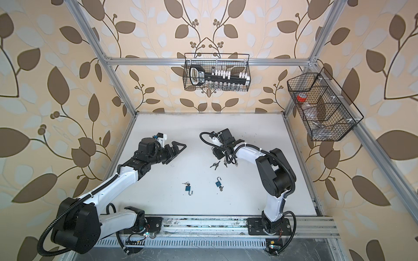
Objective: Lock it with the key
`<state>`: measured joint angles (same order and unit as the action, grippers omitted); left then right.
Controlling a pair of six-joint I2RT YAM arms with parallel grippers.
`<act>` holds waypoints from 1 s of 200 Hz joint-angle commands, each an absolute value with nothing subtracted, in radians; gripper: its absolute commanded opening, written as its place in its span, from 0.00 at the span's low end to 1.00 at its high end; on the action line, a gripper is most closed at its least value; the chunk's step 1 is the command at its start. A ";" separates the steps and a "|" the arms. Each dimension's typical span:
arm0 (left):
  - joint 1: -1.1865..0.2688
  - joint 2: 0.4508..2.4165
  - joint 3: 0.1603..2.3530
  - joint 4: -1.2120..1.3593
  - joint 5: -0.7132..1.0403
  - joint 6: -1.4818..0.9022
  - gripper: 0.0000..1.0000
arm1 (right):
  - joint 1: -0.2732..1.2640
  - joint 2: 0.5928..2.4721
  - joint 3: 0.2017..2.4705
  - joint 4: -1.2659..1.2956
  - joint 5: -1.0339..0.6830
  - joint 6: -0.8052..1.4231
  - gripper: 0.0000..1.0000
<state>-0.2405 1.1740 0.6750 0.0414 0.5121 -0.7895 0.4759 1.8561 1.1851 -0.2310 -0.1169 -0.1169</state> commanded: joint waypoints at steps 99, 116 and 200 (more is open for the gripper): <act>-0.246 1.256 0.779 -0.086 0.548 -0.655 0.99 | 0.440 2.007 1.322 -0.308 -0.105 -0.144 0.08; -0.260 1.265 0.791 -0.095 0.540 -0.646 0.99 | 0.439 2.021 1.331 -0.318 -0.110 -0.145 0.11; -0.306 1.267 0.805 -0.117 0.508 -0.627 0.99 | 0.440 2.037 1.335 -0.325 -0.133 -0.147 0.28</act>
<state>-0.2897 1.2716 0.7578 -0.1062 0.5304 -0.6647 0.4419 2.0140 1.3048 -0.3107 -0.1108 -0.1322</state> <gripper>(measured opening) 0.989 0.318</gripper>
